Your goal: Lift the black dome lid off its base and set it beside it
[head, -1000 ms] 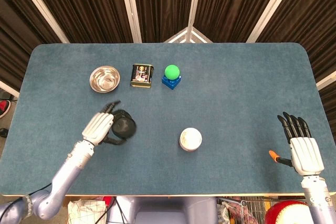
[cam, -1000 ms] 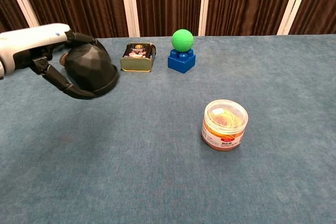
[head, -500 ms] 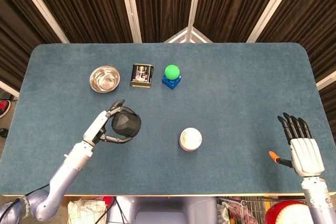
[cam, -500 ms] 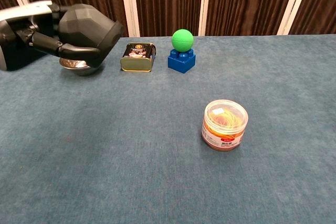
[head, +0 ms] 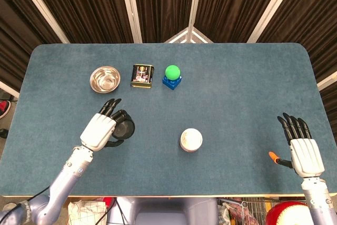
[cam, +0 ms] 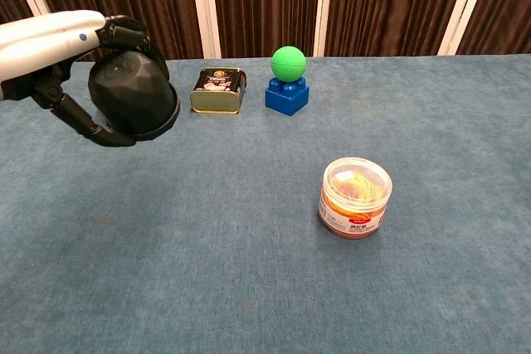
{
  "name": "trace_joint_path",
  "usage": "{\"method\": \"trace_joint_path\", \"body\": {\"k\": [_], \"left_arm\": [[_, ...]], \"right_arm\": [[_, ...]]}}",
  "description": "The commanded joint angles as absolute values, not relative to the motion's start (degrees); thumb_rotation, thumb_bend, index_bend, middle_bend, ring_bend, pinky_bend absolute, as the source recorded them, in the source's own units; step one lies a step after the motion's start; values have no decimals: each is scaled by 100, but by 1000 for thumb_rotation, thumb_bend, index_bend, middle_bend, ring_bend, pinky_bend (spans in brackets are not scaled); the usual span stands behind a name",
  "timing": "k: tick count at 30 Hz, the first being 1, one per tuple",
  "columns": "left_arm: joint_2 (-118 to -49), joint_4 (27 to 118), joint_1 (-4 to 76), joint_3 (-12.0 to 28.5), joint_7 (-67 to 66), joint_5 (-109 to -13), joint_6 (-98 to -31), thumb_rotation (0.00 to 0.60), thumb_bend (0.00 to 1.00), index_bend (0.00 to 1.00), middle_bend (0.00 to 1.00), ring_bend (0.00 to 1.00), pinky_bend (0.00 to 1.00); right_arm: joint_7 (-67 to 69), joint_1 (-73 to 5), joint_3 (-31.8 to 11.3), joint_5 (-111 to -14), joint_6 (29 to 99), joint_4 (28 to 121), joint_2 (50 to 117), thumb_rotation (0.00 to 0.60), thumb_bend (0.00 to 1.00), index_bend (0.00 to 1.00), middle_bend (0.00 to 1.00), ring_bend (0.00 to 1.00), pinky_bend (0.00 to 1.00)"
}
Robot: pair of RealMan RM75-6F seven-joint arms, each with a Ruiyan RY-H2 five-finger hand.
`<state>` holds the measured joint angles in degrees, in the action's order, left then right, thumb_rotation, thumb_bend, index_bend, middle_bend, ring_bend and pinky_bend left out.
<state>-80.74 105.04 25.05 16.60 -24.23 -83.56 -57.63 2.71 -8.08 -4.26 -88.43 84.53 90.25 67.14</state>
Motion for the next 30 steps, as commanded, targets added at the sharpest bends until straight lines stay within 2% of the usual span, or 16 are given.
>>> {"method": "trace_joint_path", "body": {"k": [1, 7, 11, 13, 20, 30], "left_arm": [[-6562, 11973, 2776, 1568, 1071, -6951, -4480, 600, 401, 485, 474, 7, 0], [-7089, 11595, 2795, 1288, -159, -6806, -5321, 600, 400, 485, 473, 7, 0], [-8085, 10507, 2805, 1044, -1232, -6848, -6133, 600, 401, 485, 472, 7, 0], [-8315, 10268, 2812, 1033, -1318, -6874, -6273, 600, 401, 485, 470, 7, 0], [-9044, 9253, 2940, 1061, -1478, -6808, -6469, 600, 401, 485, 462, 7, 0], [-9511, 8713, 3204, 1108, -1345, -6664, -6159, 600, 401, 485, 448, 6, 0]], "right_arm": [[269, -803, -418, -8853, 8459, 9044, 6714, 600, 185, 32, 0, 10, 0], [354, -807, -416, -8839, 8433, 8947, 6722, 600, 185, 31, 0, 10, 0], [352, -831, -426, -8829, 8399, 8922, 6745, 600, 185, 32, 0, 10, 0], [353, -832, -427, -8829, 8401, 8921, 6746, 600, 185, 31, 0, 10, 0], [366, -847, -429, -8811, 8368, 8904, 6755, 600, 185, 32, 0, 10, 0], [435, -848, -401, -8782, 8311, 8825, 6778, 600, 185, 31, 0, 10, 0]]}}
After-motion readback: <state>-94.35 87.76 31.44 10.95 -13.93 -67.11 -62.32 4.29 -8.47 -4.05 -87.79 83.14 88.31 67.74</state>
